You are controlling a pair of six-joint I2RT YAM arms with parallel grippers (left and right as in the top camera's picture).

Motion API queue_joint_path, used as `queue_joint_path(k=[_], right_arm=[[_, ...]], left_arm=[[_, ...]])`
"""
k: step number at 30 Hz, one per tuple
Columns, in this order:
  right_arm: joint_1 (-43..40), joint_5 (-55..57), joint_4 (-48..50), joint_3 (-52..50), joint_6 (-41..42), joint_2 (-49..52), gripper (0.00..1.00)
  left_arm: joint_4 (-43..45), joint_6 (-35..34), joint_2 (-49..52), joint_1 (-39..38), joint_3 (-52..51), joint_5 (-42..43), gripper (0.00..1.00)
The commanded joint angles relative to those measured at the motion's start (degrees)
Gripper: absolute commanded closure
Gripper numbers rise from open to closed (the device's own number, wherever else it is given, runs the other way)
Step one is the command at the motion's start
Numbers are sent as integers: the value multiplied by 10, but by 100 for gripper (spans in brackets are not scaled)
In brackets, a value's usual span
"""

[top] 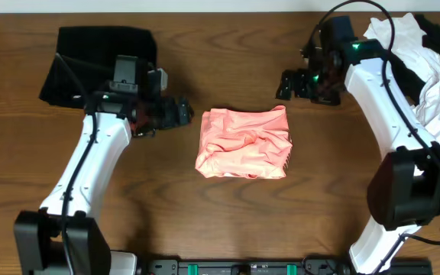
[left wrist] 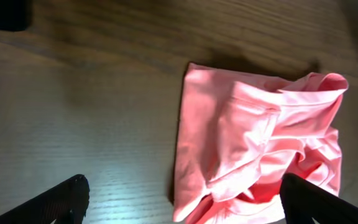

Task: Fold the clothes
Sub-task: 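Move the left gripper to the bundle's left side and grasp it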

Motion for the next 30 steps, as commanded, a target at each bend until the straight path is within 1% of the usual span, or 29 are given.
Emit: queue_joint_path(k=[1,4,9,13,21,30], right_arm=[[-17,-1,-2,11,-10,-9,1],[-27,-1,-2,11,-13,-9,1],[-40,-2,-8,11,-17,-9,1],[-42,-2,-8,11,-22,-9,1],[-42,-2,-7,11,-22,-9,1],[-42,-2,-3,11,-22,-9,1]], left_arm=[[9,9,37,0,-7,41,2],[19,14,73,-3,-7,49,2],[26,54,123,-1,-7,127,2],[26,99,133,-1,-7,188,2],[25,126,133,-2,-14,193,2],[52,136,138,-2,-66,193,2]])
